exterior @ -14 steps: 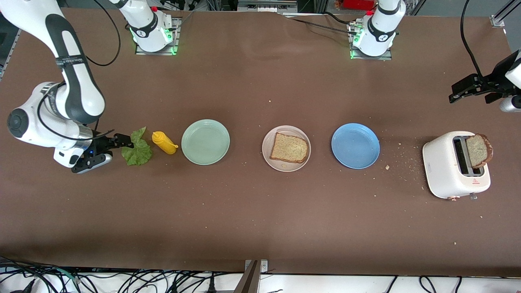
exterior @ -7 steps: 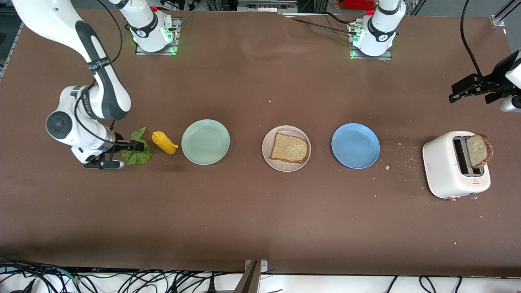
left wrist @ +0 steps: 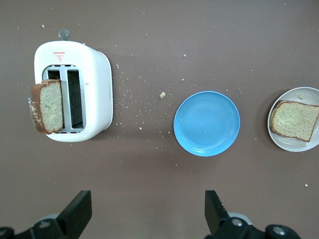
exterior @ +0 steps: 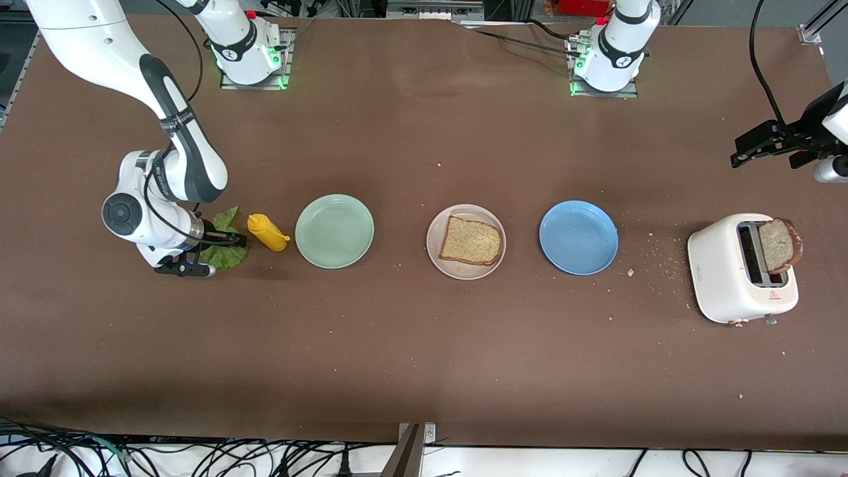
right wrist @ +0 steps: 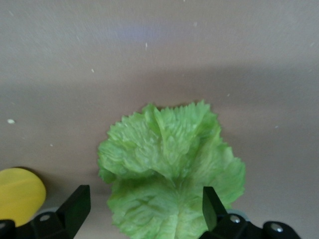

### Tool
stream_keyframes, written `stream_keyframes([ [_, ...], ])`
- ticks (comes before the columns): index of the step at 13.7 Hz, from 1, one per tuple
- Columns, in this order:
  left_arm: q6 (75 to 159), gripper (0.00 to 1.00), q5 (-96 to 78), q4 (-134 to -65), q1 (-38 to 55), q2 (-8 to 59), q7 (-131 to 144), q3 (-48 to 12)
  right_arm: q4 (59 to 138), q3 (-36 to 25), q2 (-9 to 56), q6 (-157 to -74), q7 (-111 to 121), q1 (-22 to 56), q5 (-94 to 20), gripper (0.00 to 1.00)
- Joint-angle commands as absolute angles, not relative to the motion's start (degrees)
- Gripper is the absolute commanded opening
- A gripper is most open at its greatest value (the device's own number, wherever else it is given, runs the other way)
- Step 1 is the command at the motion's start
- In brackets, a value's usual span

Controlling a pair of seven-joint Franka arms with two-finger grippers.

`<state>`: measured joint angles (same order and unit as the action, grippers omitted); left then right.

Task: Make sandwich in beige plate with both arms
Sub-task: 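Lower the right gripper onto the green lettuce leaf and grasp it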

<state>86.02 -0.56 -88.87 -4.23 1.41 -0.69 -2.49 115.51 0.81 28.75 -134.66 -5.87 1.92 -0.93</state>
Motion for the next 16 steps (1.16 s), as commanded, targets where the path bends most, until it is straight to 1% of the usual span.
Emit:
stream_keyframes([
  [1,85.78,1.0,-1.49,-87.36,-4.39,2.2,-0.53,-2.64,117.51,0.79,29.26,-136.76,-6.94,2.37,-0.62,1.0],
  [2,85.78,1.0,-1.49,-87.45,-4.39,2.2,-0.53,-2.64,117.51,0.79,29.53,-136.76,-6.94,2.37,-0.62,0.99],
  [3,85.78,1.0,-1.49,-87.36,-4.39,2.2,-0.53,-2.55,117.51,0.88,29.53,-136.76,-6.94,2.37,-0.62,0.96],
  [4,85.78,1.0,-1.49,-87.36,-4.39,2.2,-0.53,-2.64,117.68,0.79,29.62,-136.67,-6.6,2.29,-0.62,0.78],
  [6,85.78,1.0,-1.49,-87.36,-4.39,2.2,-0.53,-2.64,117.69,0.79,29.62,-136.58,-6.85,2.37,-0.62,0.36],
  [8,85.78,1.0,-1.49,-87.45,-4.39,2.2,-0.53,-2.55,117.51,0.88,29.53,-136.49,-6.86,2.37,-0.62,0.03],
  [9,85.78,1.0,-1.49,-87.36,-4.39,2.2,-0.53,-2.64,117.42,0.88,29.53,-136.41,-6.94,2.37,-0.62,0.0],
  [12,85.78,1.0,-1.49,-87.36,-4.39,2.2,-0.53,-2.64,116.72,0.79,29.01,-135.97,-6.51,2.37,-0.62,0.0],
  [16,85.78,1.0,-1.49,-87.36,-4.39,2.2,-0.53,-2.55,116.11,0.88,26.73,-134.65,-6.07,2.37,0.26,0.0],
])
